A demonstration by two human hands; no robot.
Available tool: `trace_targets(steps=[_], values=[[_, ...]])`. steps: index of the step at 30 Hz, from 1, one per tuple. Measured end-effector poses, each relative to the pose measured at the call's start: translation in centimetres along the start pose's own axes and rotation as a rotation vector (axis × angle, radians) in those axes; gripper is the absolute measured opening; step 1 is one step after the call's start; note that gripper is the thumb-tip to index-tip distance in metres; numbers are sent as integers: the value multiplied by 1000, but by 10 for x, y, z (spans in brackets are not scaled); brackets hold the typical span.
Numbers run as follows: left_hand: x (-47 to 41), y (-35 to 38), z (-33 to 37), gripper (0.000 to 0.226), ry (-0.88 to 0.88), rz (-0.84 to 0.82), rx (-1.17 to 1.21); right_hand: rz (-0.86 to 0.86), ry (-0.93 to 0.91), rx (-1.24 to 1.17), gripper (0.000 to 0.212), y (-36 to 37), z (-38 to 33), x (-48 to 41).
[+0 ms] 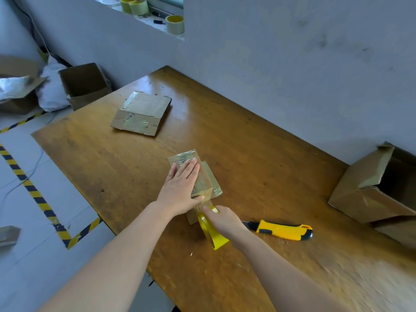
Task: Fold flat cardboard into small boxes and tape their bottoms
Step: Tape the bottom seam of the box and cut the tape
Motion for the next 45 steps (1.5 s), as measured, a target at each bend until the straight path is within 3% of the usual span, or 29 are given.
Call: trace_targets(steps=[7, 11, 15, 20, 22, 25, 29, 31, 34, 36, 39, 43, 45], values=[[4, 3, 2, 82, 55, 77, -84, -48, -87, -153, 48, -2, 0, 10], [17, 7, 3, 72, 19, 334, 38, -49, -81, -230, 44, 3, 1, 9], [35, 8, 13, 65, -168, 572, 366, -28, -73, -245, 45, 5, 3, 6], [63, 24, 33, 27, -478, 888, 602, 2, -41, -250, 53, 10, 5, 8], [69, 28, 42, 13, -589, 816, 730, 11, -42, -267, 49, 10, 5, 8], [68, 32, 54, 18, -619, 587, 978, 8, -58, -274, 35, 9, 5, 11], [56, 28, 53, 13, -738, 457, 1160, 43, -110, -220, 22, -2, 5, 12], [51, 24, 53, 11, -878, 427, 1367, 188, -133, -107, 27, -15, 14, 9], [48, 19, 53, 12, -992, 403, 1597, 502, -41, 274, 38, -38, 44, -2], [47, 16, 54, 12, -1009, 394, 1641, 586, 98, 423, 45, -48, 66, -7], [48, 14, 57, 13, -1013, 383, 1689, 606, 177, 501, 34, -52, 93, -13], [46, 16, 56, 13, -1035, 382, 1715, 589, 28, 631, 26, -53, 105, -18], [45, 16, 56, 14, -1043, 387, 1702, 572, -83, 540, 24, -52, 100, -17]])
Point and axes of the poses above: each hand's wrist, its own x-axis away from the middle knuckle, its own y-axis out of the palm, z = x × y, the point moved 2 cm from there along -x, towards the middle knuckle, and after that the axes turned 11 degrees about y, right-handed, at the moved point
